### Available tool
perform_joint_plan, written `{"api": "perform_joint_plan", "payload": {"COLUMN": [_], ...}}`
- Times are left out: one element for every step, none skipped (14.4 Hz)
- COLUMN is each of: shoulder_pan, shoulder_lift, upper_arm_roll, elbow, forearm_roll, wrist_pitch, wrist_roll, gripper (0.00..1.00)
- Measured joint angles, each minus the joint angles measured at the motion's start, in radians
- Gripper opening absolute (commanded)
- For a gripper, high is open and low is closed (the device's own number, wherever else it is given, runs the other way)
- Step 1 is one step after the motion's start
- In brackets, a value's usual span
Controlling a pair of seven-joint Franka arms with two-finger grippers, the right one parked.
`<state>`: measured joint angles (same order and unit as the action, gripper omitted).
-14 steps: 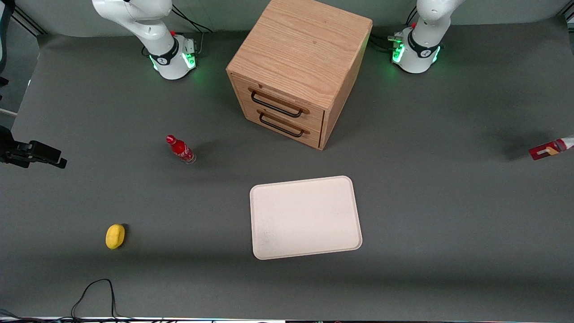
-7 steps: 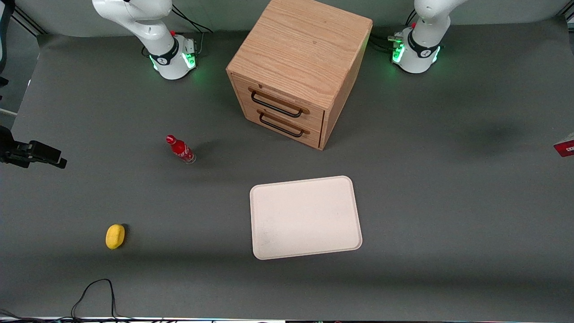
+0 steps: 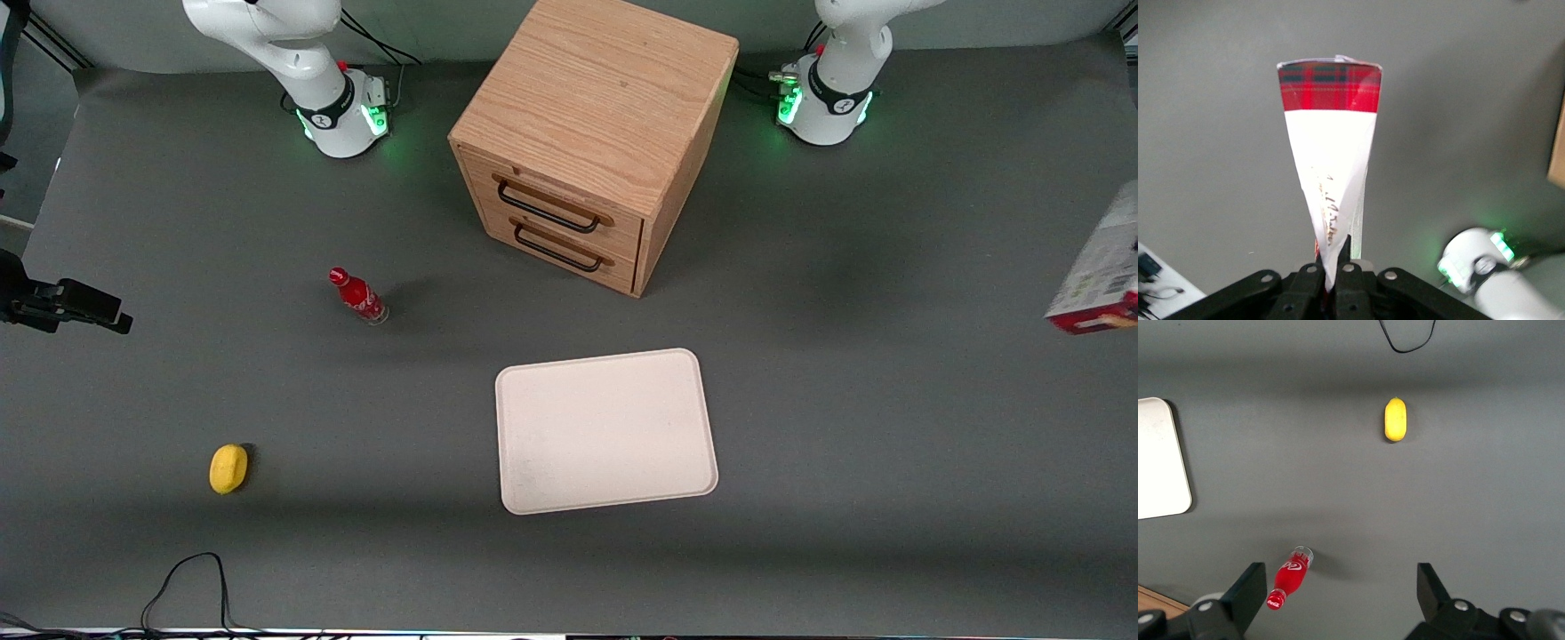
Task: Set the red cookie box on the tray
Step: 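Carry the upright cookie box with the left gripper to the white tray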
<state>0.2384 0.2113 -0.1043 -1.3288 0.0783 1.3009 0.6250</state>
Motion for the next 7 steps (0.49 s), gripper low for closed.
{"api": "perform_joint_plan", "payload": {"shoulder_pan": [-0.03, -0.051, -0.068, -0.086, -0.111, -0.144, -0.189], "shoulder_lift": [0.003, 0.008, 0.016, 0.03, 0.051, 0.076, 0.107], "upper_arm_roll": [-0.028, -0.061, -0.097, -0.131, -0.159, -0.177, -0.185], "elbow": [0.002, 0.002, 0.003, 0.003, 0.003, 0.004, 0.006], "forearm_roll": [-0.025, -0.046, -0.058, -0.062, -0.064, -0.064, -0.064], "wrist_pitch": [0.0, 0.003, 0.014, 0.045, 0.088, 0.134, 0.18], "wrist_roll": [-0.12, -0.229, -0.335, -0.44, -0.54, -0.638, -0.737], "gripper": [0.0, 0.0, 0.0, 0.0, 0.0, 0.0, 0.0]}}
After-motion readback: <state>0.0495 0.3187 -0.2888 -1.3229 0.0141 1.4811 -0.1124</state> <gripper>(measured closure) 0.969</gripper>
